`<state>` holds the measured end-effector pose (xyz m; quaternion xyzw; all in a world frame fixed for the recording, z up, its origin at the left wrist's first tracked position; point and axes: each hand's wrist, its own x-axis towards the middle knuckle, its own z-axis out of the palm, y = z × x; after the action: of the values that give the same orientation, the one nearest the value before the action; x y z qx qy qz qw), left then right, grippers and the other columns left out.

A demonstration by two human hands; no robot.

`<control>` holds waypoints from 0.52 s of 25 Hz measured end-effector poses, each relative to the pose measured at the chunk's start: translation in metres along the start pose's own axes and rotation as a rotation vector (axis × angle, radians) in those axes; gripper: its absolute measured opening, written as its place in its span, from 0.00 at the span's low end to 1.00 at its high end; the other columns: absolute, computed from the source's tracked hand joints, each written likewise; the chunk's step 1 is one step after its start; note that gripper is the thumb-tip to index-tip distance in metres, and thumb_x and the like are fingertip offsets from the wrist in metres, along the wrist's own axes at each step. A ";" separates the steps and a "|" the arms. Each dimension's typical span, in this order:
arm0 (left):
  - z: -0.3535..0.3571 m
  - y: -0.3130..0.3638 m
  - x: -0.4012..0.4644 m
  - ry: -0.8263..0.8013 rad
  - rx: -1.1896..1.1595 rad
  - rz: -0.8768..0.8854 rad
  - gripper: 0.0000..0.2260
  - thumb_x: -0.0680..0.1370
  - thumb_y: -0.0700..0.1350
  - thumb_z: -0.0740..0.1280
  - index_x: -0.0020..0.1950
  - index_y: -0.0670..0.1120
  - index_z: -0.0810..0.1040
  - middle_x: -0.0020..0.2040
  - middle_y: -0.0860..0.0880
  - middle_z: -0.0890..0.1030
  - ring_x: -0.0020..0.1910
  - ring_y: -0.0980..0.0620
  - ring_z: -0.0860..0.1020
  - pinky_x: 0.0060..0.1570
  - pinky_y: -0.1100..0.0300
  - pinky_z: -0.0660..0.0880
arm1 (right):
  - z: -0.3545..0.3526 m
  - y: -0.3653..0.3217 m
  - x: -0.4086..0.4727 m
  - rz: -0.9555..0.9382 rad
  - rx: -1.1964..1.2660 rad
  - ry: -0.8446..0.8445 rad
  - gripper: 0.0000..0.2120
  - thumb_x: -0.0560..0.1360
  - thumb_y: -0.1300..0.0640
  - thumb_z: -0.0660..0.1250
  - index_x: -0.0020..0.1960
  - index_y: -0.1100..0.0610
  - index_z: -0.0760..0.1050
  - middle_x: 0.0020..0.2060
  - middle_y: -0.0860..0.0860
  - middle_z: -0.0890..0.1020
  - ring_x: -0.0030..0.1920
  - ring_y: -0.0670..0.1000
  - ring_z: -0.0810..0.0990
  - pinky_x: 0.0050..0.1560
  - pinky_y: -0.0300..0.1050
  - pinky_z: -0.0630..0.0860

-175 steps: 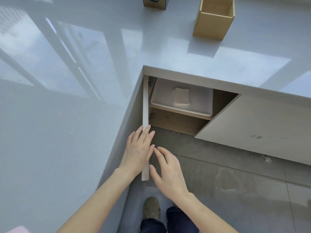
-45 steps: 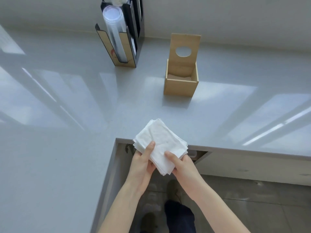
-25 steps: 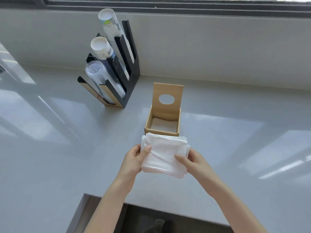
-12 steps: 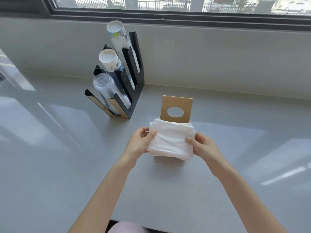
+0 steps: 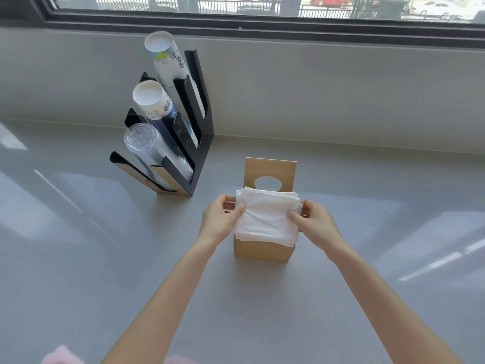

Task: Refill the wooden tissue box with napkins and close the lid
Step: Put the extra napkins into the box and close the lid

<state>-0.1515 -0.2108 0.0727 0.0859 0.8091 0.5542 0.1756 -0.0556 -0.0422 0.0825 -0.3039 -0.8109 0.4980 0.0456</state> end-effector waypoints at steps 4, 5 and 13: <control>0.008 0.000 0.013 -0.007 0.164 0.023 0.10 0.75 0.47 0.66 0.53 0.46 0.73 0.46 0.50 0.79 0.44 0.51 0.76 0.40 0.62 0.74 | 0.002 0.004 0.013 -0.017 -0.108 0.037 0.09 0.74 0.58 0.62 0.53 0.58 0.74 0.42 0.51 0.78 0.46 0.53 0.76 0.38 0.43 0.71; 0.011 -0.001 0.014 -0.003 0.234 0.036 0.10 0.75 0.47 0.66 0.53 0.45 0.74 0.46 0.50 0.79 0.43 0.51 0.75 0.37 0.62 0.71 | 0.003 0.005 0.015 -0.020 -0.173 0.036 0.09 0.74 0.58 0.62 0.52 0.58 0.73 0.42 0.52 0.78 0.45 0.54 0.76 0.38 0.45 0.71; 0.019 -0.008 0.019 -0.004 0.749 0.251 0.10 0.76 0.48 0.61 0.50 0.42 0.72 0.49 0.44 0.80 0.49 0.43 0.74 0.42 0.53 0.68 | 0.012 -0.006 0.022 -0.162 -0.732 0.033 0.04 0.74 0.60 0.57 0.42 0.57 0.62 0.38 0.54 0.69 0.43 0.59 0.69 0.37 0.45 0.61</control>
<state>-0.1617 -0.1911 0.0552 0.2432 0.9382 0.2377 0.0648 -0.0803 -0.0413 0.0766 -0.2431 -0.9558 0.1648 -0.0138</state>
